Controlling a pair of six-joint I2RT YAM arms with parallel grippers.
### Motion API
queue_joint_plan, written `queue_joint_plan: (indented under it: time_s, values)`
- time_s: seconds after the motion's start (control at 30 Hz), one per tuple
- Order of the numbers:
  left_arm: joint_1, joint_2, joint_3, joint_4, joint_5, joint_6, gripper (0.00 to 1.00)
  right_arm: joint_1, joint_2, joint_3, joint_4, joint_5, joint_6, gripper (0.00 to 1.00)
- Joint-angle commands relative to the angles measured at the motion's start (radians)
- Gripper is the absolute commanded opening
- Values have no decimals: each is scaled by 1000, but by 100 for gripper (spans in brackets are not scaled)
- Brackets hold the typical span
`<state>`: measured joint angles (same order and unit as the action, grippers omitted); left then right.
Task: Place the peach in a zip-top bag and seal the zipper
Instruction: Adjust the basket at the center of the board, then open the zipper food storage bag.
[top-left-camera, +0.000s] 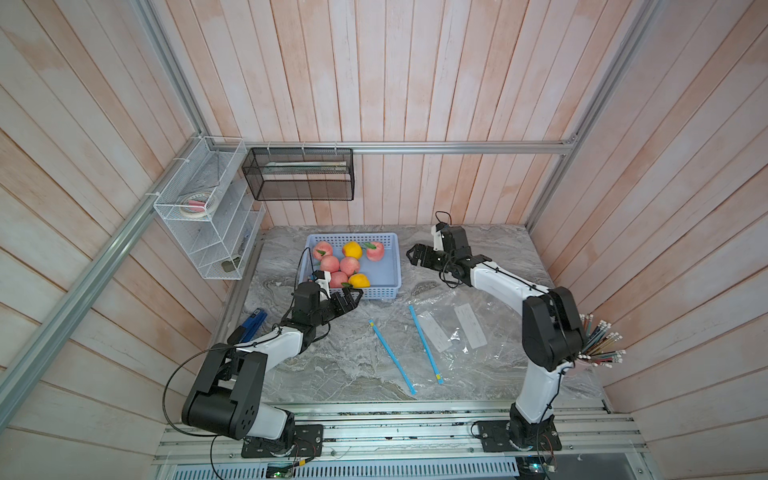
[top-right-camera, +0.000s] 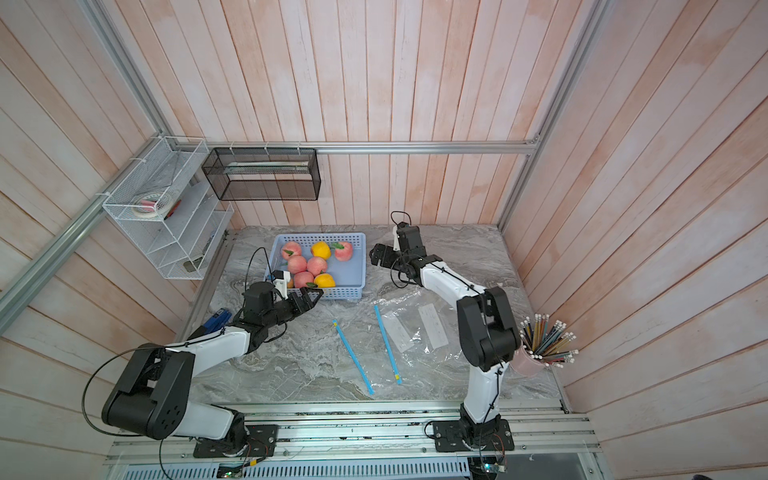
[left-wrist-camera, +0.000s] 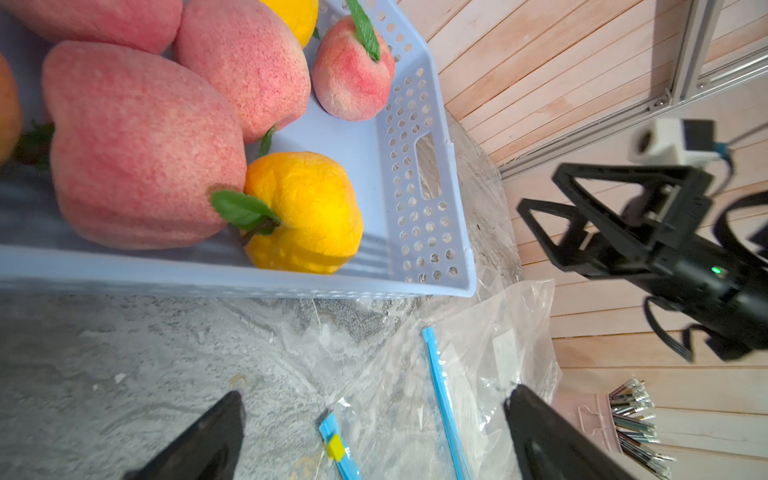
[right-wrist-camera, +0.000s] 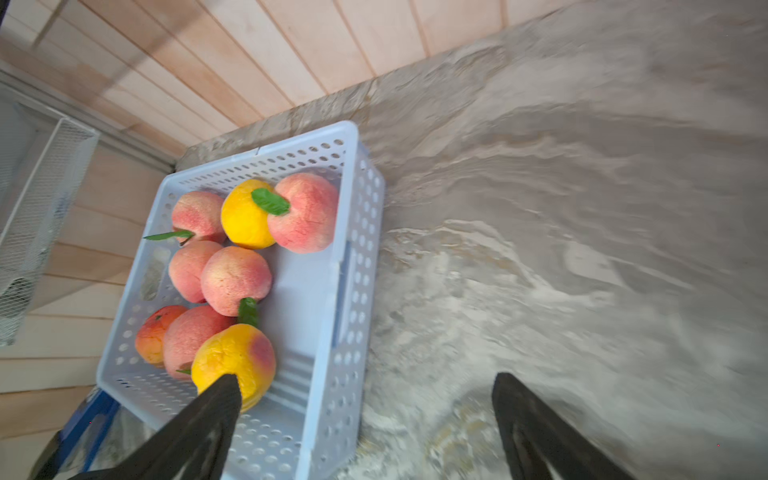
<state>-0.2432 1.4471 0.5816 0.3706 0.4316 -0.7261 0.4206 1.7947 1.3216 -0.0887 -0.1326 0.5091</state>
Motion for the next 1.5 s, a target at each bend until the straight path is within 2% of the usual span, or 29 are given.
queue_joint_plan:
  time_s: [0.0,0.1,0.2,0.33,0.47,0.63,0.93,1.17,1.47]
  values:
    - [-4,-31,27,-65,-44,22,100,58,-122,-118,-160,266,-97,94]
    - [-4,-45,31,-96,-70,36,100,157,-202,-198,-294,404,-103,89]
    - [-1,-59,35,-124,-92,51,100,263,-227,-232,-430,470,-59,83]
    - [15,-76,34,-154,-112,69,100,375,-197,-211,-589,469,38,75]
    - [36,-92,26,-177,-111,77,100,459,-146,-207,-631,394,99,67]
    - [54,-116,5,-187,-117,95,100,465,-97,-259,-601,315,123,53]
    - [69,-120,0,-192,-123,103,100,463,-40,-267,-605,332,138,31]
    - [72,-117,3,-193,-123,108,100,457,-41,-284,-611,361,146,24]
    - [72,-120,6,-193,-106,106,100,442,-71,-288,-607,383,140,0]
